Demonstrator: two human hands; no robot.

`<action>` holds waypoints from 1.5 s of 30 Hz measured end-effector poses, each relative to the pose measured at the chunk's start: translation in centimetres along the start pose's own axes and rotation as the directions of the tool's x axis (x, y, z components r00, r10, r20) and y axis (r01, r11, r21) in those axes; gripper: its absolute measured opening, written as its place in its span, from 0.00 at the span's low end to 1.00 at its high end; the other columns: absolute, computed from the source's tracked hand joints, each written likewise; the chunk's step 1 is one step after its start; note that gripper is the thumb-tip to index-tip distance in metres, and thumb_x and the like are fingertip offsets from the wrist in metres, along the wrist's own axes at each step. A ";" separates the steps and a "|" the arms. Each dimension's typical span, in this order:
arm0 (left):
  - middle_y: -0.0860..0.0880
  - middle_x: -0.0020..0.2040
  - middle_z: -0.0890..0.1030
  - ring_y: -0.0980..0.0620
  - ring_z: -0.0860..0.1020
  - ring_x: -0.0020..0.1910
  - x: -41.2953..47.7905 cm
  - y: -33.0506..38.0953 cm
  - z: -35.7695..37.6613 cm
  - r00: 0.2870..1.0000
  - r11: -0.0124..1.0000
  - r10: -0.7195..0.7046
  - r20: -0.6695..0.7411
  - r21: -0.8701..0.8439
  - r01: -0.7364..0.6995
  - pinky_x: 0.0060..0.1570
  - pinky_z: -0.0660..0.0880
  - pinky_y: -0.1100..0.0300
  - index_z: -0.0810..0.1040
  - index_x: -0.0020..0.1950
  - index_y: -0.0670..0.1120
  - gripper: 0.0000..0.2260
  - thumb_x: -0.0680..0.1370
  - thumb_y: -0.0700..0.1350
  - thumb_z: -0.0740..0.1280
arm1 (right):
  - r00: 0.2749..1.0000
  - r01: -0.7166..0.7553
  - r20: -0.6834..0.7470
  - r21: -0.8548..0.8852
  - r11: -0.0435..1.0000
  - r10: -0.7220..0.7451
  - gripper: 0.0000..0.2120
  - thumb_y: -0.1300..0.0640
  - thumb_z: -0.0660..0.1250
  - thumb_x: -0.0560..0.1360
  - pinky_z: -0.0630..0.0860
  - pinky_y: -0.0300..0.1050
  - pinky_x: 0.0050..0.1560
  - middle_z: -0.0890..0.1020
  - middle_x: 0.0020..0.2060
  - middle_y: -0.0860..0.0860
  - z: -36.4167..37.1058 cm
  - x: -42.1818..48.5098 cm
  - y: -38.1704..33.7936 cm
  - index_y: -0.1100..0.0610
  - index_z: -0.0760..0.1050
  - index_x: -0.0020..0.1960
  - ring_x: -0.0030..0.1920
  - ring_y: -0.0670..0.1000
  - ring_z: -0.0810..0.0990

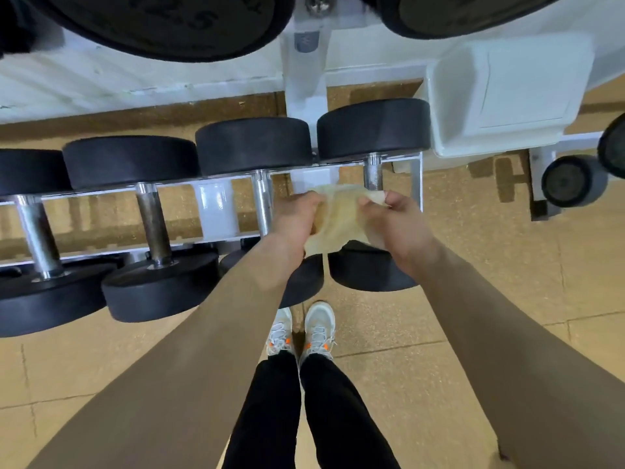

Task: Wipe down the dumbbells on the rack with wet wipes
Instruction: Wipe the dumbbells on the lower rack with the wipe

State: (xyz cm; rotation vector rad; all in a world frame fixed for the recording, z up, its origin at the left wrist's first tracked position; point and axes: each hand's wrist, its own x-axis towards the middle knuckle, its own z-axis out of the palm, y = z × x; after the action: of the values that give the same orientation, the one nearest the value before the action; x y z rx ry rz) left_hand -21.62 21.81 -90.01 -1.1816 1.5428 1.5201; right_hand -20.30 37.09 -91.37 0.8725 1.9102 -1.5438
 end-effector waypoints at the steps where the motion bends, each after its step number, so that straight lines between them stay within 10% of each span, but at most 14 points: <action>1: 0.50 0.56 0.79 0.48 0.77 0.55 0.1 0.0 0.3 1.000 1.000 -0.006 0.017 0.010 0.006 0.59 0.74 0.54 0.78 0.60 0.47 0.18 0.78 0.58 0.69 | 1.000 0.006 -0.013 -0.001 1.000 -0.006 0.03 0.56 0.70 0.79 0.80 0.41 0.46 0.86 0.39 0.46 -0.5 0.2 0.2 0.54 0.82 0.50 0.42 0.47 0.85; 5: 0.54 0.68 0.74 0.49 0.73 0.68 0.2 -0.7 1.3 0.988 0.977 0.134 0.078 0.155 -0.145 0.69 0.68 0.50 0.71 0.72 0.53 0.40 0.66 0.70 0.75 | 0.997 0.054 0.052 0.042 0.998 -0.057 0.10 0.62 0.65 0.82 0.84 0.44 0.43 0.87 0.38 0.43 -2.2 0.9 0.3 0.49 0.80 0.48 0.43 0.46 0.86; 10: 0.47 0.56 0.83 0.51 0.83 0.51 3.9 -1.9 2.5 0.963 0.949 0.262 -0.062 0.196 -0.246 0.48 0.82 0.57 0.77 0.64 0.46 0.18 0.76 0.44 0.75 | 0.998 0.057 -0.007 0.047 0.997 -0.057 0.12 0.65 0.63 0.80 0.81 0.41 0.34 0.85 0.39 0.42 -4.3 3.5 0.7 0.48 0.79 0.51 0.40 0.43 0.85; 14: 0.49 0.59 0.82 0.50 0.81 0.57 6.0 -1.8 5.5 0.948 0.960 0.272 -0.163 0.109 -0.257 0.59 0.77 0.60 0.73 0.72 0.46 0.24 0.77 0.45 0.74 | 0.998 0.058 0.001 0.028 0.998 -0.058 0.13 0.69 0.63 0.78 0.77 0.38 0.32 0.84 0.34 0.43 -6.1 6.4 1.7 0.51 0.78 0.48 0.35 0.44 0.83; 17: 0.52 0.57 0.79 0.52 0.78 0.55 6.1 -2.3 7.9 0.893 0.963 0.261 -0.367 0.042 -0.265 0.49 0.68 0.69 0.71 0.70 0.46 0.18 0.81 0.43 0.68 | 0.989 -0.004 -0.143 -0.176 0.984 -0.022 0.14 0.60 0.66 0.77 0.80 0.50 0.51 0.83 0.52 0.52 -6.8 8.1 2.5 0.54 0.73 0.62 0.51 0.54 0.83; 20: 0.54 0.63 0.78 0.54 0.76 0.56 4.7 -4.1 9.2 0.842 0.962 0.240 -0.483 0.004 -0.272 0.55 0.67 0.65 0.71 0.69 0.48 0.15 0.82 0.43 0.64 | 0.902 0.030 -0.329 -0.599 0.800 -0.280 0.24 0.53 0.69 0.74 0.70 0.55 0.67 0.76 0.62 0.58 -6.3 7.6 2.6 0.59 0.70 0.67 0.64 0.60 0.73; 27: 0.55 0.63 0.79 0.49 0.78 0.59 4.2 -5.9 11.8 0.810 0.970 0.221 -0.543 0.038 -0.239 0.63 0.74 0.48 0.73 0.68 0.53 0.14 0.82 0.50 0.59 | 0.997 0.031 0.075 -0.328 0.944 -0.006 0.16 0.55 0.71 0.72 0.72 0.37 0.32 0.82 0.40 0.51 -0.1 9.6 1.4 0.62 0.77 0.56 0.37 0.49 0.80; 37: 0.54 0.53 0.81 0.50 0.79 0.49 4.1 -5.9 12.3 0.794 0.971 0.192 -0.577 -0.008 -0.240 0.56 0.75 0.49 0.74 0.56 0.55 0.09 0.83 0.56 0.56 | 0.882 -0.262 0.441 0.169 0.950 0.165 0.21 0.51 0.77 0.72 0.84 0.57 0.44 0.86 0.49 0.58 -2.0 14.6 1.8 0.60 0.80 0.61 0.46 0.58 0.87; 41: 0.54 0.50 0.80 0.55 0.77 0.44 3.9 -5.8 12.2 0.796 0.969 0.195 -0.572 -0.010 -0.245 0.53 0.75 0.50 0.73 0.53 0.56 0.07 0.83 0.54 0.57 | 0.815 -0.243 0.545 0.018 0.970 0.195 0.26 0.52 0.78 0.70 0.79 0.54 0.51 0.84 0.47 0.58 -3.2 14.0 3.5 0.63 0.78 0.63 0.44 0.56 0.84; 45: 0.54 0.50 0.80 0.54 0.78 0.45 3.8 -5.5 12.2 0.801 0.974 0.186 -0.568 0.000 -0.226 0.54 0.75 0.50 0.73 0.53 0.55 0.08 0.83 0.55 0.56 | 0.921 -0.023 0.362 -0.319 0.947 0.144 0.19 0.51 0.77 0.71 0.83 0.52 0.49 0.86 0.46 0.57 -2.9 12.3 3.8 0.61 0.80 0.56 0.47 0.58 0.86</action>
State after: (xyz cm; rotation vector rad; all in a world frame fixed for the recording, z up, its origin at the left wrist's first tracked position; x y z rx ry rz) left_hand -19.63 33.73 -96.91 -1.6574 2.0782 1.4339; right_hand -25.47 42.34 -102.30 0.4672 1.7360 -1.2102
